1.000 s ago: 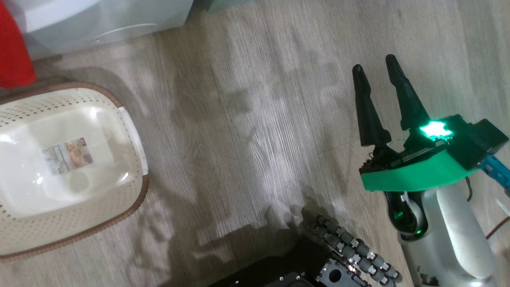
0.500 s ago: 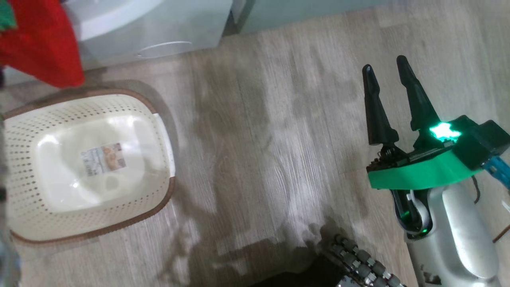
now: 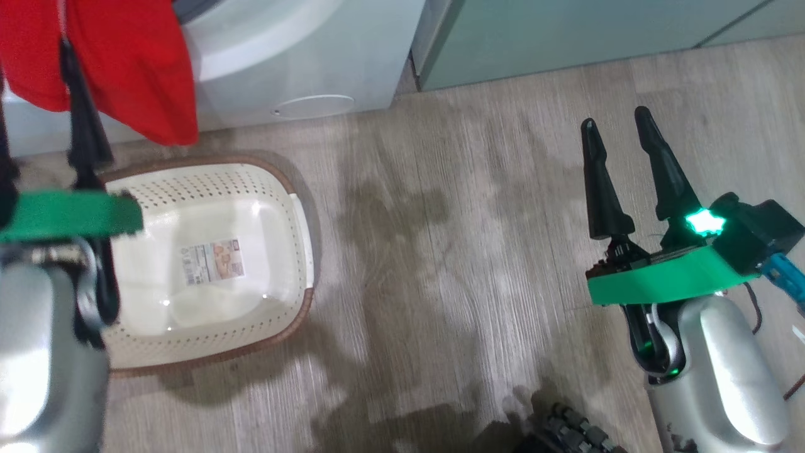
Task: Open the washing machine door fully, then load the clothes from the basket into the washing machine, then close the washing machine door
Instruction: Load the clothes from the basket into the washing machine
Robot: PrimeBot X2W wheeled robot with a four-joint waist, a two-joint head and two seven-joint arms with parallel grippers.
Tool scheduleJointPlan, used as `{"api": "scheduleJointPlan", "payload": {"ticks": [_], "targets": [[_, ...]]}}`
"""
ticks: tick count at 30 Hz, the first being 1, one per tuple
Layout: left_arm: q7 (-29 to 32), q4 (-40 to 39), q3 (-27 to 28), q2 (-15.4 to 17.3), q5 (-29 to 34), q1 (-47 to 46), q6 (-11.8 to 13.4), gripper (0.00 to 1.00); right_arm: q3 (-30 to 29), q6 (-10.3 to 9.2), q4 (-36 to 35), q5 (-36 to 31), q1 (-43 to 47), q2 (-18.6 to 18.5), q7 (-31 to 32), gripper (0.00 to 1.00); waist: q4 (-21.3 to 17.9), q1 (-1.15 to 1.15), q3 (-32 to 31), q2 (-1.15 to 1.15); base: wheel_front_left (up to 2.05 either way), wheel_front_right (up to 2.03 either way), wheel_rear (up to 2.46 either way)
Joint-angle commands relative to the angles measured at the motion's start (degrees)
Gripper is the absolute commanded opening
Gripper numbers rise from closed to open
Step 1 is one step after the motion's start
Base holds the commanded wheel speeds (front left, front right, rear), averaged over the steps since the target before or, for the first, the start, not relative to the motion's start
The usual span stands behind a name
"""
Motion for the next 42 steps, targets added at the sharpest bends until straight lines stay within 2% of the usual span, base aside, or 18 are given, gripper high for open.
{"api": "scheduleJointPlan", "payload": {"ticks": [1,7,19,30,42], "targets": [[-0.28,-3.42,2.27,0.69,0.52,2.18,0.95,1.00,0.77,0.00,-1.28,-0.71,0.91,-0.15,-0.01,1.00,0.72,0.00,-1.21,0.00,0.00,0.00,0.00],[-0.28,-7.89,1.74,-1.11,1.35,10.93,2.48,1.00,0.00,0.00,-0.59,-1.56,1.33,-0.15,0.60,1.00,2.20,0.00,-3.43,0.00,0.00,0.00,0.00],[-0.06,-9.27,-0.12,-3.66,0.50,19.78,3.50,1.00,-0.80,0.00,0.99,-2.78,3.05,-0.15,2.13,1.00,4.47,0.00,-8.16,0.00,0.00,0.00,0.00],[0.32,-9.22,-0.50,-3.52,0.18,22.04,3.88,1.00,-1.10,0.00,0.77,-3.14,4.74,-0.15,3.22,1.00,5.35,0.00,-10.27,0.00,0.00,0.00,0.00],[1.11,-9.77,-0.48,-2.95,0.18,21.74,4.60,1.00,-0.82,0.00,0.09,-2.99,4.74,-0.15,3.51,1.00,5.34,0.00,-9.73,0.00,0.00,0.00,0.00]]}}
